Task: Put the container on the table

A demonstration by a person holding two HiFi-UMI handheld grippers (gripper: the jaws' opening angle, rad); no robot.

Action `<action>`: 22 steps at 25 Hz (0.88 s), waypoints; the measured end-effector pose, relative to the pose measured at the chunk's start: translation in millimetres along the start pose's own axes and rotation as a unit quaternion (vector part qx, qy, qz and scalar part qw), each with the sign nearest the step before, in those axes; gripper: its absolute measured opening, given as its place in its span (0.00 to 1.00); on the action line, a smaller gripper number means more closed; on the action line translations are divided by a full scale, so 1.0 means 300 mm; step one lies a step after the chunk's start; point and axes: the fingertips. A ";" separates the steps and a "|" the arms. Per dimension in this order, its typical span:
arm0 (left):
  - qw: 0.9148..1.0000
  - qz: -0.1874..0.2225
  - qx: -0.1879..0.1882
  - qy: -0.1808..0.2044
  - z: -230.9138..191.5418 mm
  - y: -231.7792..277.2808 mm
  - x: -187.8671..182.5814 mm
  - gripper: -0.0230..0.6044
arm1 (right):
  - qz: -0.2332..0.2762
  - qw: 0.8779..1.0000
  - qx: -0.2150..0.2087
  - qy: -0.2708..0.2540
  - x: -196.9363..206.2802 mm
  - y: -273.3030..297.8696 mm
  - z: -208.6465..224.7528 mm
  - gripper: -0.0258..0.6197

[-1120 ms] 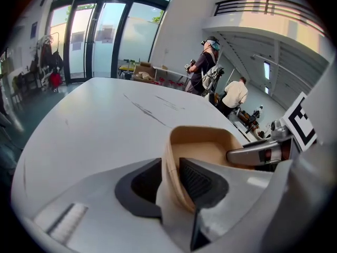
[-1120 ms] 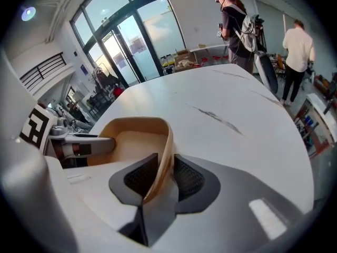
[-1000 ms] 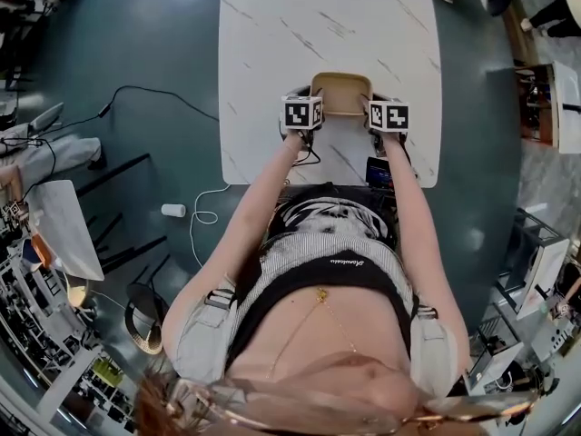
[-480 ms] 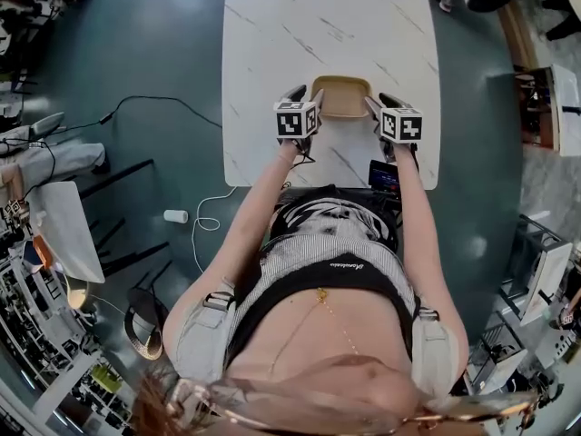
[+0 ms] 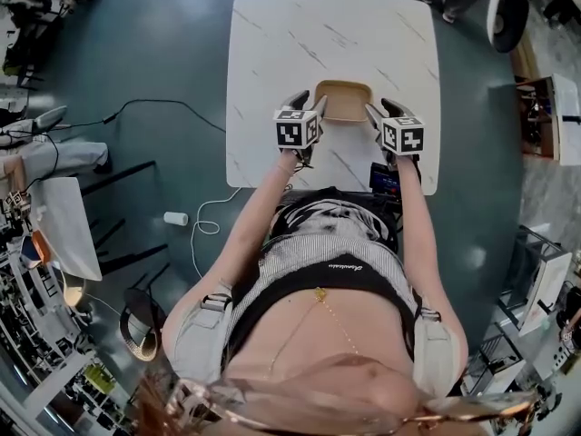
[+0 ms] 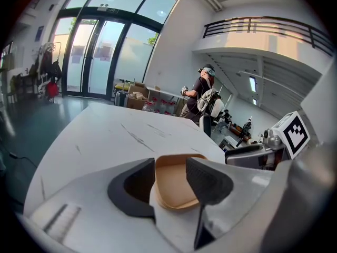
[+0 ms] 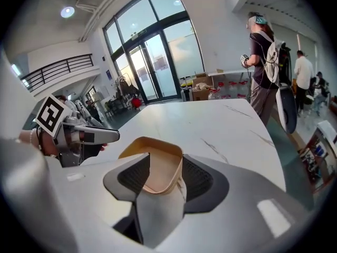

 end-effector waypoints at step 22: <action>0.998 0.050 -0.009 0.038 0.070 -0.102 -0.038 0.04 | 0.057 0.996 0.027 -0.055 -0.053 -0.163 -0.034 0.08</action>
Point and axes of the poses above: the fingertips, and each gripper's own axes: y forward along the fingers, z to its right, x out of its underside, and after that the axes turned 14 degrees about -z, right-handed
